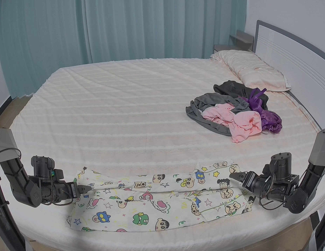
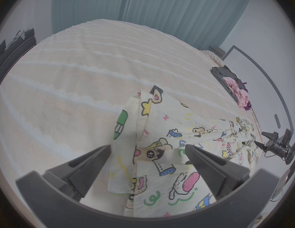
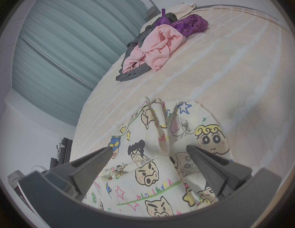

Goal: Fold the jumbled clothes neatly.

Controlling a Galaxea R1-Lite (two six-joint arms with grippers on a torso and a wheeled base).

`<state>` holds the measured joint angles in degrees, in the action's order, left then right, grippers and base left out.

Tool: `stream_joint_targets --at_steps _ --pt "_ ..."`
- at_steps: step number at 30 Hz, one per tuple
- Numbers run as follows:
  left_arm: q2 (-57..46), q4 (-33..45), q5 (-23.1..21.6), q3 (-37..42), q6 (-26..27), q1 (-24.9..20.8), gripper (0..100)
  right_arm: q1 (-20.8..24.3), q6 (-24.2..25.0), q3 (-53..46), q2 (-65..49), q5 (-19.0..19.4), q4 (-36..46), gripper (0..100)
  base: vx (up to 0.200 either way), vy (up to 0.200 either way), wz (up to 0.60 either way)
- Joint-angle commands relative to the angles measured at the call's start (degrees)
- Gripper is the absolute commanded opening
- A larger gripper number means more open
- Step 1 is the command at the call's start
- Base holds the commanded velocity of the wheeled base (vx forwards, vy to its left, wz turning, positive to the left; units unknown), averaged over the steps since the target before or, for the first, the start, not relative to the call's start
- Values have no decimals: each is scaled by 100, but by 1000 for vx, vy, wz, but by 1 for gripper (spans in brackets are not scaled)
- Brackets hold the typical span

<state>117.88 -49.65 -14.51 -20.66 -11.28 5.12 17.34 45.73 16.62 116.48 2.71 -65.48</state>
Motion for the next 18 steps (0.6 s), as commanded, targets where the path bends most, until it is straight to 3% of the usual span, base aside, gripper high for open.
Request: stream_joint_targets --at_steps 1,14,15,18 --pt "112 -1 0 -34 -6 -90 100 7 -2 -9 6 2 0 100 0 0 0" --pt "165 8 44 -157 -164 -538 100 16 -2 0 15 2 0 100 0 0 0" --pt "174 26 44 -166 -182 -565 0 16 -2 0 15 2 0 100 0 0 0" --pt "200 43 53 -149 -182 -626 0 7 -2 0 24 11 0 100 0 0 0"
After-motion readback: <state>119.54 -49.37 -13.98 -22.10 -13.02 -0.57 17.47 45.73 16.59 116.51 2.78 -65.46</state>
